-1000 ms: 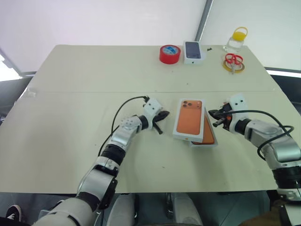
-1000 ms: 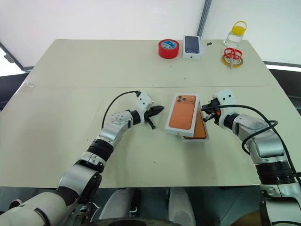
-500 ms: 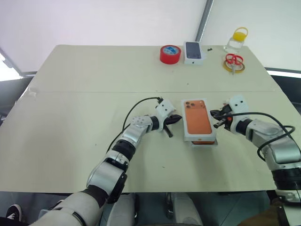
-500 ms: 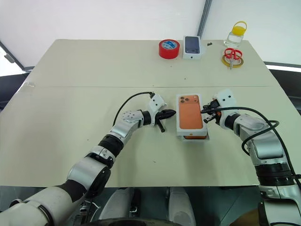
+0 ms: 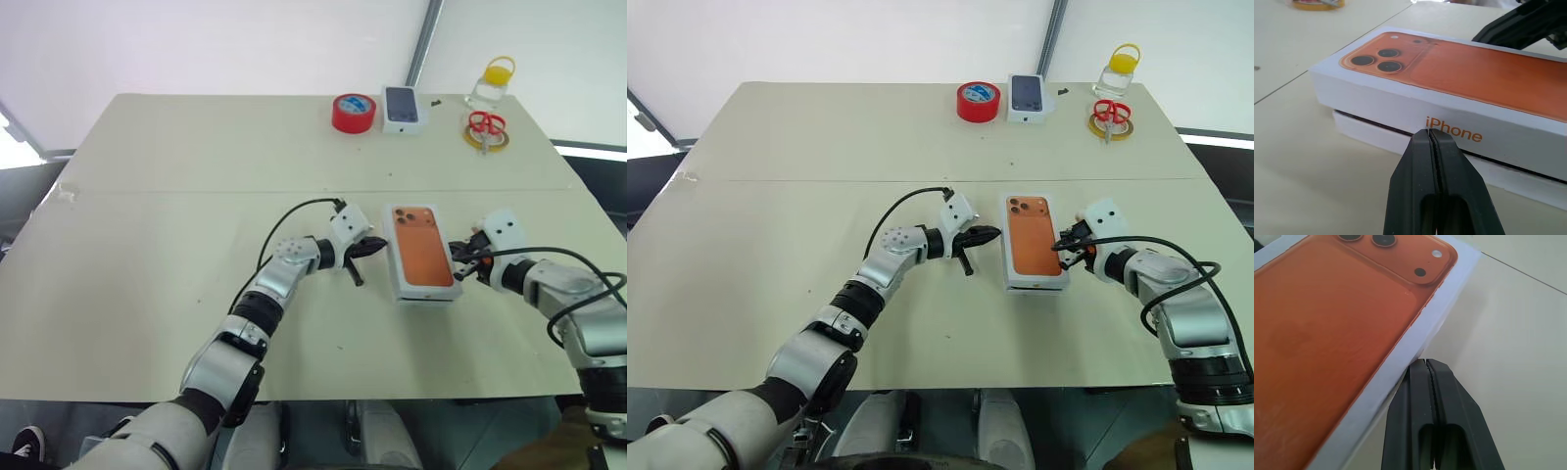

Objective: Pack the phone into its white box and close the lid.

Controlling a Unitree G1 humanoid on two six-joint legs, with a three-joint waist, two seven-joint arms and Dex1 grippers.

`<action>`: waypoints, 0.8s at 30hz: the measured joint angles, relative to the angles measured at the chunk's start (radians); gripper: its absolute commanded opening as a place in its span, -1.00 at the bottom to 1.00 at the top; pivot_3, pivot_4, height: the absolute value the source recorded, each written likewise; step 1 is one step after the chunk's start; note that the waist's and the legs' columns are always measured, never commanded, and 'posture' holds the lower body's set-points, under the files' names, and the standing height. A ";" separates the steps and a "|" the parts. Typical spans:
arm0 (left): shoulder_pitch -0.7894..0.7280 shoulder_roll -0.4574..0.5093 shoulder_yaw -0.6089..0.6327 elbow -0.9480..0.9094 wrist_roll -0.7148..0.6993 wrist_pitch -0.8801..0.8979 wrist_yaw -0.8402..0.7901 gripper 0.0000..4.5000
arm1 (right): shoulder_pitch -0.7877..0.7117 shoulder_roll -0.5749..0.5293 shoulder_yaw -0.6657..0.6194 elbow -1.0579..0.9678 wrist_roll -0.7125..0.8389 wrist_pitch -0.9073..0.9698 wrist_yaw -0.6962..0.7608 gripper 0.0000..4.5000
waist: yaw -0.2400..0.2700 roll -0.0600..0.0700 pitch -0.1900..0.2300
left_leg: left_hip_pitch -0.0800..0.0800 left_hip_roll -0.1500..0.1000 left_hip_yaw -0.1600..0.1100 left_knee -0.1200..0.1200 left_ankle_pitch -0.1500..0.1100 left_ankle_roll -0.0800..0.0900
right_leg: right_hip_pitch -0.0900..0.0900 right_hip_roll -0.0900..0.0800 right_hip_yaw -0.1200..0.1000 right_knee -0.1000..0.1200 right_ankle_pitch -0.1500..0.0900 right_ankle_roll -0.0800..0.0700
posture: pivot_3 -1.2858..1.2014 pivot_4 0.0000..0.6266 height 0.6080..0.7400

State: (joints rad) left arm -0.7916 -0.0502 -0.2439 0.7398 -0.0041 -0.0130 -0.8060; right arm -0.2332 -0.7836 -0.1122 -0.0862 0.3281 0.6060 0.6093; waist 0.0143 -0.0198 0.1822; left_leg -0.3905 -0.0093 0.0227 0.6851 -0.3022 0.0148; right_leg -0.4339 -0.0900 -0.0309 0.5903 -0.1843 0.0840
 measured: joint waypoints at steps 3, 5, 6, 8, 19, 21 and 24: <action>0.013 0.004 -0.020 -0.016 0.018 0.000 -0.009 -1.00 | 0.004 -0.001 -0.014 -0.018 -0.001 0.005 0.005 -0.99 | 0.000 0.000 0.000 | 0.000 0.000 0.000 0.000 0.000 0.000 | 0.000 0.000 0.000 0.000 0.000 0.000 | 0.03 -0.52 0.98; 0.014 0.007 -0.023 -0.022 0.018 0.006 -0.018 -1.00 | 0.018 -0.010 -0.015 -0.040 -0.008 0.006 0.010 -0.99 | 0.000 0.000 0.000 | 0.000 0.000 0.000 0.000 0.000 0.000 | 0.000 0.000 0.000 0.000 0.000 0.000 | 0.03 -0.52 0.98; 0.015 0.010 -0.024 -0.024 0.019 0.007 -0.019 -1.00 | 0.023 -0.010 -0.015 -0.046 -0.008 0.010 0.012 -0.99 | 0.000 0.000 0.000 | 0.000 0.000 0.000 0.000 0.000 0.000 | 0.000 0.000 0.000 0.000 0.000 0.000 | 0.03 -0.52 0.98; 0.015 0.016 -0.023 -0.027 0.019 0.009 -0.019 -1.00 | 0.033 -0.010 -0.018 -0.059 -0.003 0.033 0.018 -0.99 | 0.001 0.000 0.000 | 0.000 0.000 0.000 0.000 0.000 0.000 | 0.000 0.000 0.000 0.000 0.000 0.000 | 0.03 -0.52 0.98; 0.012 0.040 -0.019 -0.035 0.017 0.026 -0.029 -1.00 | 0.056 -0.010 -0.009 -0.093 -0.027 0.037 0.046 -0.99 | 0.000 0.000 0.000 | 0.000 0.000 0.000 0.000 0.000 0.000 | 0.000 0.000 0.000 0.001 0.000 0.000 | 0.03 -0.52 0.98; 0.013 0.039 -0.019 -0.035 0.018 0.026 -0.026 -1.00 | 0.048 -0.010 -0.006 -0.084 -0.042 0.026 0.042 -0.99 | 0.000 0.000 0.000 | 0.000 0.000 0.000 0.000 0.000 0.000 | 0.000 0.000 0.000 0.001 0.000 0.000 | 0.03 -0.52 0.98; 0.013 0.033 -0.019 -0.034 0.018 0.026 -0.013 -1.00 | 0.019 -0.006 -0.002 -0.069 -0.056 0.019 0.033 -0.99 | 0.000 0.000 0.000 | 0.000 0.000 0.000 0.000 0.000 0.000 | 0.000 0.000 0.000 0.001 0.000 0.000 | 0.03 -0.52 0.98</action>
State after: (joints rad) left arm -0.7789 -0.0170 -0.2626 0.7053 0.0143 0.0128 -0.8188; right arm -0.2141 -0.7894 -0.1138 -0.1553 0.2716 0.6250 0.6427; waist 0.0145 -0.0197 0.1821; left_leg -0.3904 -0.0093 0.0227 0.6853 -0.3021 0.0148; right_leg -0.4339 -0.0899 -0.0309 0.5910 -0.1843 0.0840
